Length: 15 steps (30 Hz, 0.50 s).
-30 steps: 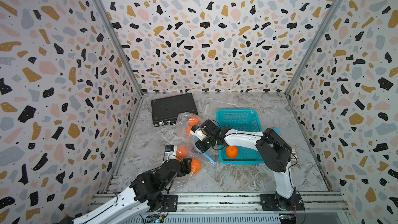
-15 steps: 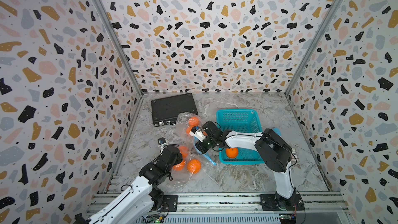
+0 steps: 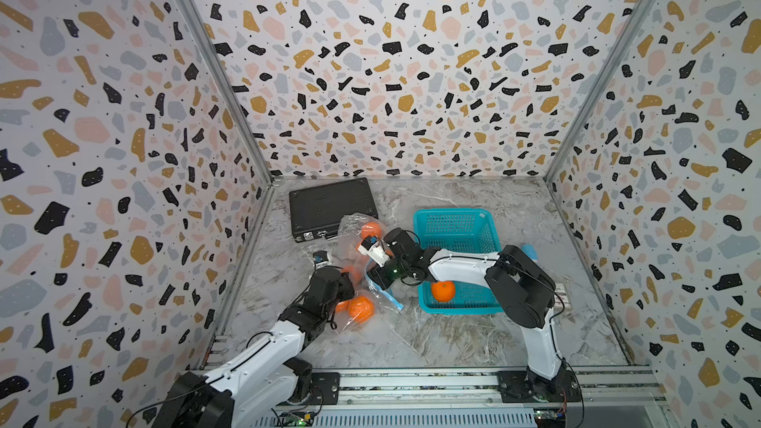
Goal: Open the zip-top bag and take out the orange
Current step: Pick up the orange from the zipper food storage bag.
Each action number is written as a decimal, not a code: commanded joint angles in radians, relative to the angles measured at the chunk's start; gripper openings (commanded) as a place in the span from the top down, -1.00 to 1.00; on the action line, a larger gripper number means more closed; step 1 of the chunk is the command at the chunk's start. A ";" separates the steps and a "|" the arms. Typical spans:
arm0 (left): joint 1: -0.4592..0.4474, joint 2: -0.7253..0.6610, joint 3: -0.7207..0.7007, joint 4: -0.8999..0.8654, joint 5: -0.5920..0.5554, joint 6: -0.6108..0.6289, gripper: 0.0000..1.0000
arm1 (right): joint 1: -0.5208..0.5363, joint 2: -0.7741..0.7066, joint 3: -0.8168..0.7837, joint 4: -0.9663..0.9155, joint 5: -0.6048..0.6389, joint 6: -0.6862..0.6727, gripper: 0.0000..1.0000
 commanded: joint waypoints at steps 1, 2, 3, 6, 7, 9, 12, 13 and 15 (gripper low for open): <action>0.070 0.065 -0.027 0.106 0.138 0.039 0.82 | 0.006 0.030 0.050 0.003 0.060 0.019 -0.28; 0.075 0.084 -0.024 0.120 0.176 0.033 0.88 | 0.006 0.031 0.059 -0.019 0.065 0.018 -0.24; 0.075 0.095 -0.030 0.139 0.219 0.026 1.00 | 0.007 0.022 0.054 -0.022 0.054 0.019 -0.22; 0.075 0.105 -0.030 0.129 0.264 0.016 1.00 | 0.007 -0.018 0.013 -0.002 0.105 -0.004 -0.26; 0.074 0.096 -0.023 0.102 0.254 0.011 1.00 | 0.007 -0.021 0.012 -0.002 0.129 -0.011 -0.27; 0.074 0.064 -0.009 0.065 0.310 0.013 1.00 | 0.007 -0.020 0.012 0.009 0.126 -0.026 -0.27; 0.071 0.006 0.001 0.021 0.428 -0.004 1.00 | 0.009 -0.030 -0.013 0.036 0.131 -0.035 -0.25; 0.072 -0.016 0.000 -0.002 0.448 -0.006 0.99 | 0.009 -0.038 -0.029 0.042 0.147 -0.035 -0.24; 0.072 -0.059 0.004 -0.054 0.444 0.005 0.87 | 0.009 -0.058 -0.074 0.090 0.148 -0.020 -0.24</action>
